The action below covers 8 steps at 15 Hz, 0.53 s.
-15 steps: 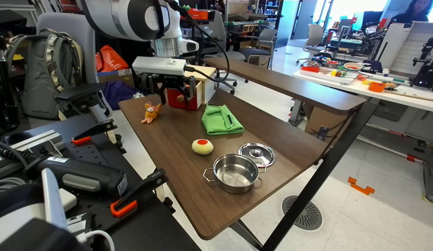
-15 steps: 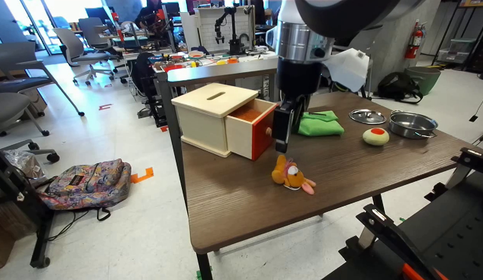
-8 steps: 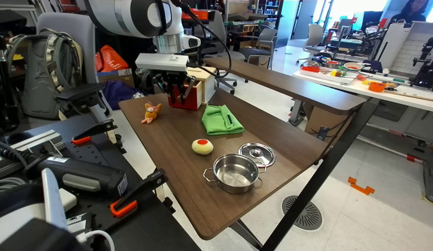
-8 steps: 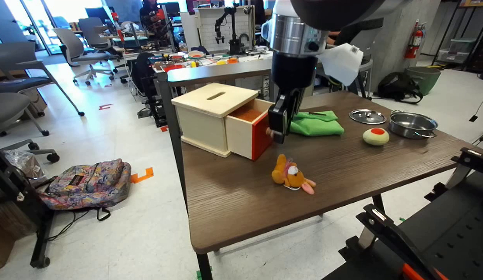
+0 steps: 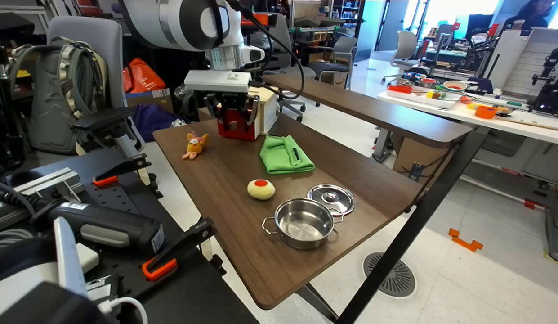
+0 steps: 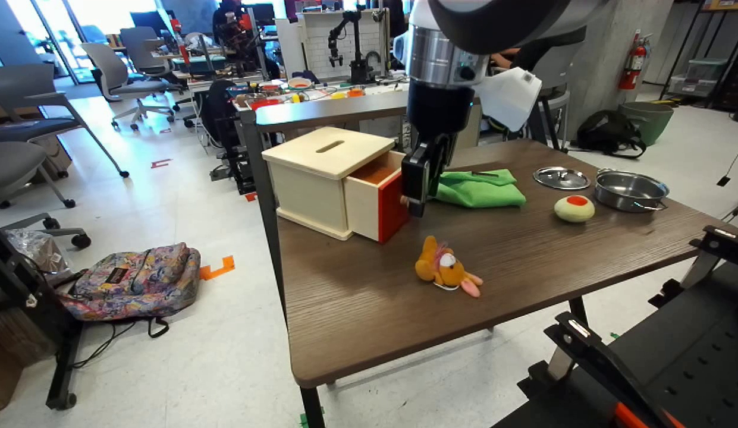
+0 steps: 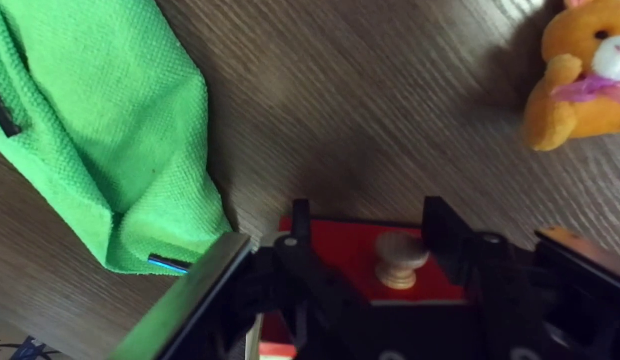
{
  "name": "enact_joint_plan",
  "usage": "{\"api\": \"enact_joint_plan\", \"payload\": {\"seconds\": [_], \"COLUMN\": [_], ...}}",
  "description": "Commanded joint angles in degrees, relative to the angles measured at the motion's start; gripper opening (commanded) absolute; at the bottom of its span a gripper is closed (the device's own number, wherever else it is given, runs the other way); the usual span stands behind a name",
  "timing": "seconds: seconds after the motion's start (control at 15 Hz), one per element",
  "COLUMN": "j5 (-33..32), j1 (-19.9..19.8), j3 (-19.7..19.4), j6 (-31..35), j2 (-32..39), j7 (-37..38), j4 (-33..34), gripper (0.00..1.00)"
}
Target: Close the red drawer.
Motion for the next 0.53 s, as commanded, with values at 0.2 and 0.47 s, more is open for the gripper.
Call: {"api": "enact_joint_plan", "payload": {"seconds": [0.2, 0.47], "j5": [-1.8, -2.3], "j1": [0.0, 0.2], "j3": [-0.6, -0.7], "j6": [0.2, 0.6], "j2": [3.8, 4.4], "j7": [0.7, 0.5], "j4": [4.5, 5.0], "gripper": [1.0, 0.74]}}
